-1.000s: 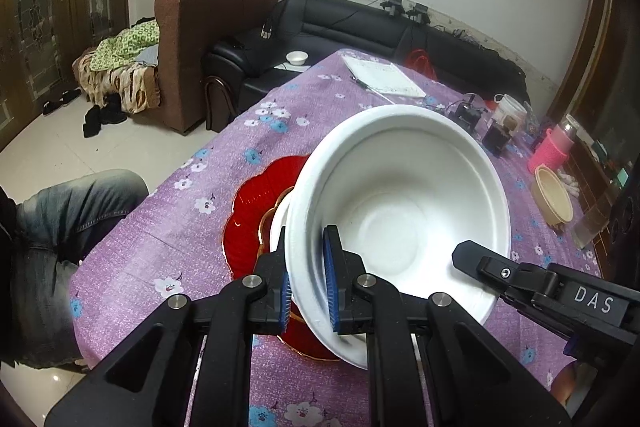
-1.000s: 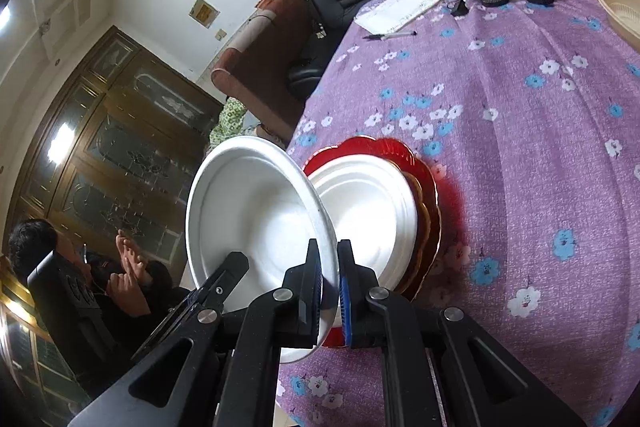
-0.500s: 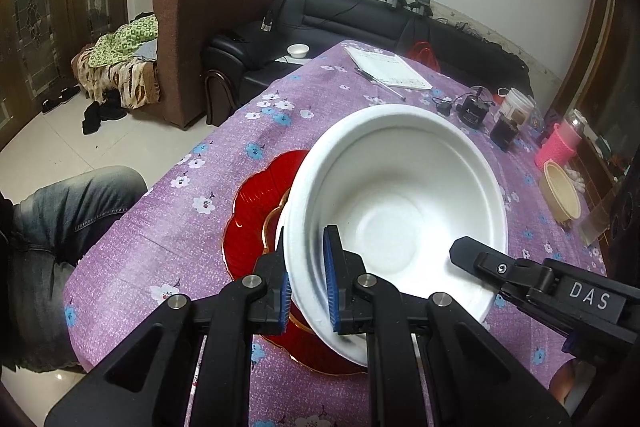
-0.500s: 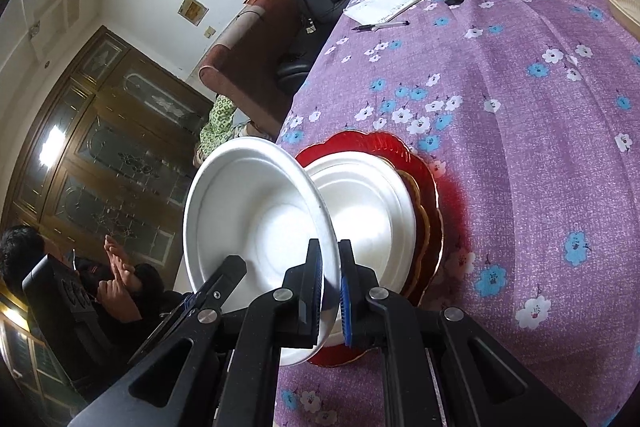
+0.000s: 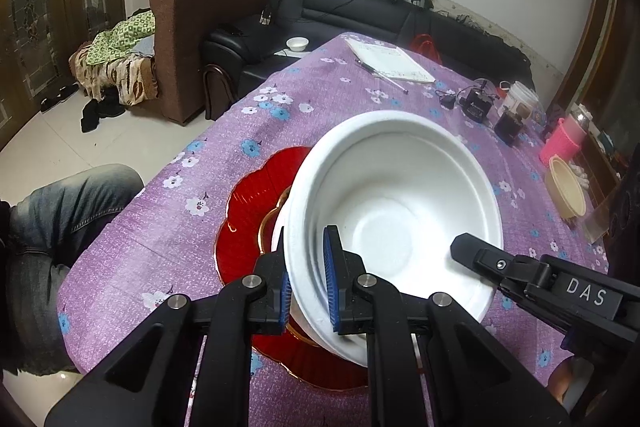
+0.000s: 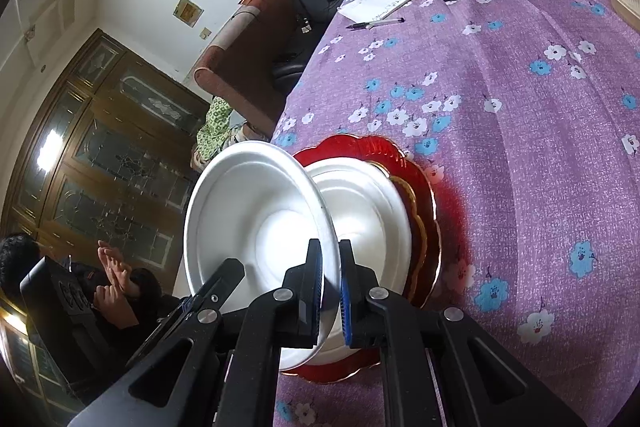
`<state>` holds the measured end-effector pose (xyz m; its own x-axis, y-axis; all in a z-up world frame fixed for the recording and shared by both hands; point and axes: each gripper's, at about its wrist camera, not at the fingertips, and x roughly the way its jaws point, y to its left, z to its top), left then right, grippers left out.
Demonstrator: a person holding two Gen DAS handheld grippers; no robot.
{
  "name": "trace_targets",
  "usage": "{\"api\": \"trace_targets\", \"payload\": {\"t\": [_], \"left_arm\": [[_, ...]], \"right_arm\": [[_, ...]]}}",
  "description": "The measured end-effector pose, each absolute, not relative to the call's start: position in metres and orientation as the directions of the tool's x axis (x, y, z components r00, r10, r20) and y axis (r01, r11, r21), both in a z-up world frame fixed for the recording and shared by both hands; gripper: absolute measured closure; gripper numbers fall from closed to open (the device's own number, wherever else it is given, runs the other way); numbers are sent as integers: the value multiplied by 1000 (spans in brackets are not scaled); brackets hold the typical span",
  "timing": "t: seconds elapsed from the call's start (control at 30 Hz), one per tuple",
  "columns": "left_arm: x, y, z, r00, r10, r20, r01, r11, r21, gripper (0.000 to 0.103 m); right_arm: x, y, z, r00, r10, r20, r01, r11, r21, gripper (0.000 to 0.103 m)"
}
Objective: Organize plates and bowls
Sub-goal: 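Lower the white bowl onto the white plates atop the red plates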
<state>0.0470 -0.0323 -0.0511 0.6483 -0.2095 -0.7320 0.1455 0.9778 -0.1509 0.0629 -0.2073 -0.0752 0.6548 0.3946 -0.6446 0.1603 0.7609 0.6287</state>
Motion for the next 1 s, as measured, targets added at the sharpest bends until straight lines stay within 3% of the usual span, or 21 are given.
{"api": "trace_targets", "payload": {"t": [1.0], "left_arm": [[59, -41, -62, 626, -188, -757, 138, 982, -130, 91]], "right_arm": [[73, -213, -90, 664, 374, -648, 167, 770, 616, 93]]}}
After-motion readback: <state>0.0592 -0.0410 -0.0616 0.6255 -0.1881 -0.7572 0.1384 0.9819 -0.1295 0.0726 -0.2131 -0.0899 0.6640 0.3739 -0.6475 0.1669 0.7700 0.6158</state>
